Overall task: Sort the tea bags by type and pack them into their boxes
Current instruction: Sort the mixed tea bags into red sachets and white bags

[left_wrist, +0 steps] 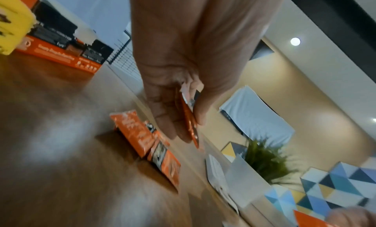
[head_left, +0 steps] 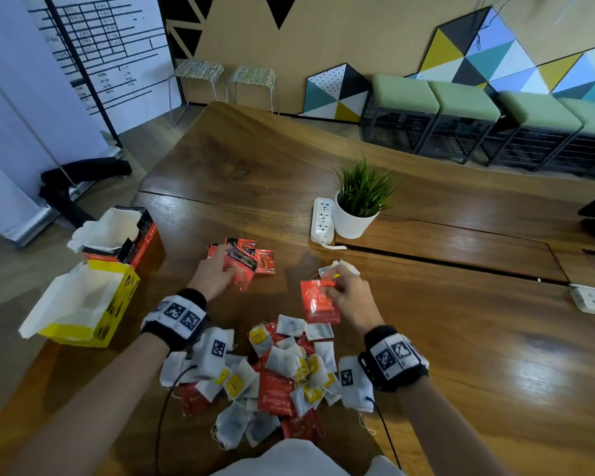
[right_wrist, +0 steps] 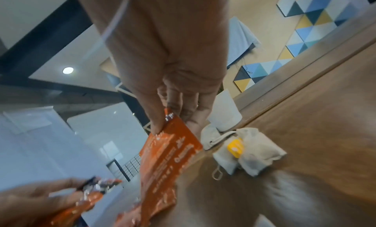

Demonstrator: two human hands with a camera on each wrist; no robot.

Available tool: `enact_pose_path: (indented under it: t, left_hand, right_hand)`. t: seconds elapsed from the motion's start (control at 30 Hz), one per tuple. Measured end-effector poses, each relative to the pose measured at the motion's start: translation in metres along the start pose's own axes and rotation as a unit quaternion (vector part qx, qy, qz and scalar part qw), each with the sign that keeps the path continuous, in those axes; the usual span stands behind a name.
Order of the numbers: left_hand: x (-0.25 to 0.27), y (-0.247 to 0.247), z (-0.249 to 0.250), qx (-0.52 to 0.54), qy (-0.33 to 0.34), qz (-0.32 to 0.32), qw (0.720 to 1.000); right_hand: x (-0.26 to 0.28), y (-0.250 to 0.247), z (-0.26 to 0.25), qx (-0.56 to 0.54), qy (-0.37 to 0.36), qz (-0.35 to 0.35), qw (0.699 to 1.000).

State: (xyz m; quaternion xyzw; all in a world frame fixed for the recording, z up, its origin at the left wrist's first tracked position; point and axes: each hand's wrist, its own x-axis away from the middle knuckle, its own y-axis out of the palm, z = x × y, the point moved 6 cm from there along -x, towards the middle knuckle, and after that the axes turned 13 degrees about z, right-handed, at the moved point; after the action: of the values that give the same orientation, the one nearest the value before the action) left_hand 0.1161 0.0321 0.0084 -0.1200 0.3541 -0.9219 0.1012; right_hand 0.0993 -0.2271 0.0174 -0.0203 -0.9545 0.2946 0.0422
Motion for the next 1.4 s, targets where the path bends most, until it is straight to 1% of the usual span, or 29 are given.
enact_pose_path:
  t: [0.1, 0.17, 0.27, 0.33, 0.4, 0.47, 0.5, 0.53, 0.6, 0.63, 0.67, 0.7, 0.77, 0.8, 0.83, 0.87, 0.9, 0.97, 1.07, 1.13, 1.2, 1.27, 1.33, 1.4]
  left_hand:
    - [-0.028, -0.025, -0.004, -0.012, -0.02, 0.048, 0.999]
    - [-0.045, -0.033, -0.008, -0.029, -0.029, 0.057, 0.998]
    - [-0.066, -0.031, -0.023, -0.031, -0.051, 0.054, 0.997]
    - [-0.076, -0.027, -0.038, -0.022, -0.084, 0.057, 0.995]
    - [-0.079, -0.02, -0.048, -0.008, -0.122, 0.041, 0.992]
    - [-0.078, -0.013, -0.052, -0.027, -0.13, 0.023, 0.991]
    - [-0.076, -0.013, -0.049, -0.053, -0.112, 0.023, 0.992]
    - [-0.072, -0.016, -0.046, -0.086, -0.08, 0.032, 0.993]
    - [-0.054, -0.027, -0.035, -0.126, 0.005, 0.059, 0.99]
    - [-0.042, -0.031, -0.032, -0.135, 0.041, 0.058, 0.988]
    - [-0.026, -0.034, -0.03, -0.143, 0.066, 0.038, 0.987]
    - [-0.01, -0.033, -0.032, -0.148, 0.079, -0.002, 0.986]
    - [0.025, -0.023, -0.041, -0.164, 0.095, -0.115, 0.975]
    - [0.041, -0.016, -0.048, -0.188, 0.104, -0.167, 0.962]
    - [0.055, -0.009, -0.055, -0.218, 0.116, -0.202, 0.948]
    - [0.066, -0.002, -0.064, -0.247, 0.124, -0.224, 0.934]
    - [0.075, 0.004, -0.072, -0.27, 0.126, -0.232, 0.926]
    - [0.085, 0.015, -0.082, -0.302, 0.129, -0.22, 0.919]
    - [0.087, 0.023, -0.085, -0.358, 0.168, -0.169, 0.903]
    - [0.086, 0.025, -0.087, -0.359, 0.159, -0.154, 0.907]
    - [0.086, 0.027, -0.089, -0.335, 0.131, -0.167, 0.918]
    - [0.087, 0.025, -0.09, -0.319, 0.114, -0.18, 0.923]
    - [0.088, 0.021, -0.09, -0.331, 0.13, -0.168, 0.919]
    - [0.089, 0.019, -0.089, -0.349, 0.156, -0.152, 0.911]
  right_hand:
    - [-0.028, 0.005, -0.021, -0.062, 0.027, 0.027, 0.997]
    - [-0.051, 0.021, -0.03, -0.084, 0.056, 0.021, 0.995]
    - [-0.082, 0.059, -0.04, -0.093, 0.097, -0.021, 0.991]
    - [-0.096, 0.087, -0.046, -0.087, 0.119, -0.044, 0.988]
    - [-0.101, 0.11, -0.048, -0.093, 0.156, -0.058, 0.982]
    - [-0.1, 0.131, -0.045, -0.094, 0.177, -0.072, 0.977]
    - [-0.098, 0.138, -0.044, -0.067, 0.166, -0.085, 0.98]
    - [-0.093, 0.14, -0.043, -0.021, 0.137, -0.105, 0.985]
    - [-0.08, 0.135, -0.04, 0.072, 0.05, -0.137, 0.987]
    - [-0.071, 0.128, -0.038, 0.105, -0.002, -0.145, 0.984]
    - [-0.06, 0.118, -0.035, 0.126, -0.05, -0.15, 0.979]
    - [-0.048, 0.108, -0.031, 0.144, -0.093, -0.16, 0.972]
    - [-0.022, 0.094, -0.019, 0.174, -0.143, -0.211, 0.951]
    - [-0.009, 0.089, -0.012, 0.189, -0.148, -0.242, 0.94]
    - [0.003, 0.086, -0.006, 0.203, -0.152, -0.27, 0.929]
    - [0.017, 0.084, -0.002, 0.223, -0.155, -0.295, 0.916]
    - [0.028, 0.083, 0.003, 0.243, -0.154, -0.314, 0.905]
    - [0.046, 0.086, 0.011, 0.275, -0.155, -0.336, 0.887]
    - [0.065, 0.09, 0.014, 0.304, -0.186, -0.321, 0.877]
    - [0.071, 0.091, 0.013, 0.33, -0.213, -0.293, 0.872]
    - [0.074, 0.09, 0.013, 0.349, -0.235, -0.268, 0.867]
    - [0.075, 0.088, 0.015, 0.355, -0.243, -0.25, 0.868]
    - [0.076, 0.087, 0.019, 0.344, -0.236, -0.238, 0.877]
    - [0.078, 0.087, 0.024, 0.325, -0.215, -0.237, 0.89]
